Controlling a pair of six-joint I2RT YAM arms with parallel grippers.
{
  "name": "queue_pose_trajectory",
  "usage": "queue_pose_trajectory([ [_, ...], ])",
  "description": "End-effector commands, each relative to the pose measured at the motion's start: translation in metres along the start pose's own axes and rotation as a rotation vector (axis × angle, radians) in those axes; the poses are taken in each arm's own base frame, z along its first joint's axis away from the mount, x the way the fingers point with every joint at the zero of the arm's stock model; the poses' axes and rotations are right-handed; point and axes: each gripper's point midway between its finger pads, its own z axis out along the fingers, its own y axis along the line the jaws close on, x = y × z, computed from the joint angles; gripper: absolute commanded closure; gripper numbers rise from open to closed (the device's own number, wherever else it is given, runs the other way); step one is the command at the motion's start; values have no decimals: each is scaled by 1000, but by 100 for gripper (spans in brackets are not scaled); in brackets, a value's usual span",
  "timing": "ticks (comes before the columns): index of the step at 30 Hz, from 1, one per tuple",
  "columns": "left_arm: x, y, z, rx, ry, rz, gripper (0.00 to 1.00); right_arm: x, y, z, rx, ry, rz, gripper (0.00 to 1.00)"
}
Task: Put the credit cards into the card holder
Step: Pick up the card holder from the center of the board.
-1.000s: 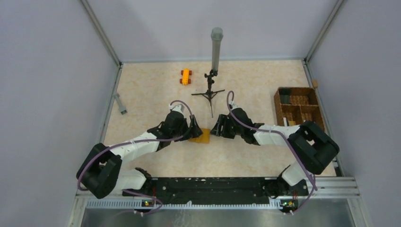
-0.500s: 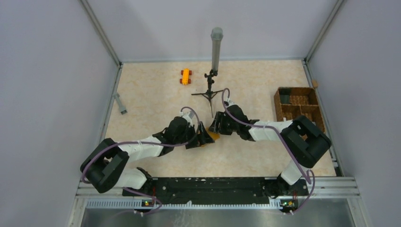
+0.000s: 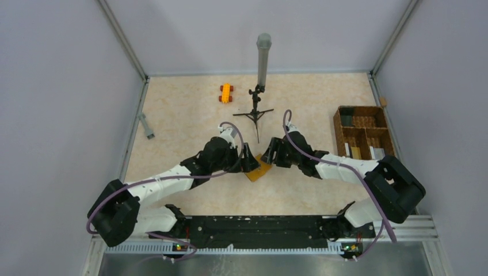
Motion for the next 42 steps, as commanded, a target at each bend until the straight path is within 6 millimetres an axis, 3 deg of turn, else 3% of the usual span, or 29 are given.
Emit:
queue_pose_trajectory([
  [1,-31,17,-4,-143,-82,149,1,9,-2,-11,-9,-3,64,39],
  [4,-33,15,6,-125,-74,170,1,16,-7,-12,5,2,102,39],
  [9,-32,29,19,-174,-58,168,1,24,-11,-12,0,0,161,40],
  [18,-15,47,40,-186,-13,145,1,18,-1,-1,-37,-16,146,44],
  [26,1,30,34,-62,9,83,1,13,11,19,-71,-3,135,47],
  [33,3,39,24,-107,-6,71,2,15,6,27,-46,9,109,48],
  [35,-2,52,21,-196,-23,70,6,16,3,27,-35,9,107,48],
  [37,-2,61,20,-259,-4,62,17,17,1,26,-23,9,107,48],
  [42,8,63,26,-260,38,31,33,19,-5,26,5,11,107,48],
])
